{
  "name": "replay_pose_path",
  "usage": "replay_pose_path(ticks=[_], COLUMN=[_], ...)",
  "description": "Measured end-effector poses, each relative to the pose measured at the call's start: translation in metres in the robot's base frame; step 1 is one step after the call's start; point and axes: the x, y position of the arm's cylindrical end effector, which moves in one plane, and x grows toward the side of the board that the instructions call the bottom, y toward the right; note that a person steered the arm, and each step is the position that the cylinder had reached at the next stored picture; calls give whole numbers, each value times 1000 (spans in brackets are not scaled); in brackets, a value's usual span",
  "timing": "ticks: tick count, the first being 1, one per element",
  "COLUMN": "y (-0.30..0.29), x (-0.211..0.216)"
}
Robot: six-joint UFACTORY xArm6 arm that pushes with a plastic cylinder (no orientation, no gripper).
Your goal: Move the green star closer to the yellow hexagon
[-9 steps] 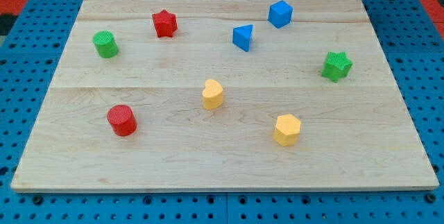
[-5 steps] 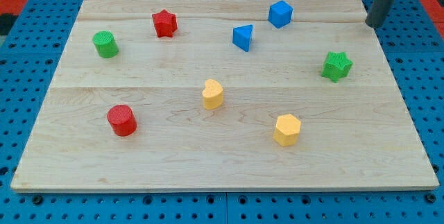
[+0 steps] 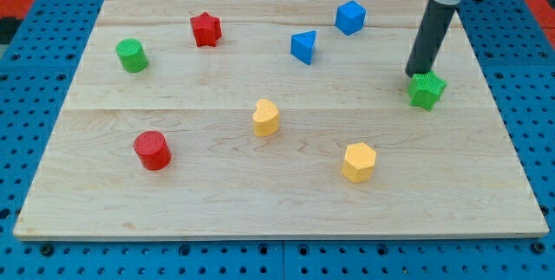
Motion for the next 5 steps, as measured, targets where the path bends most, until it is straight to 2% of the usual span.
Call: replay_pose_path(ticks=[1, 2, 3, 5], y=[35, 25, -22, -33], x=[-3, 18, 20, 57])
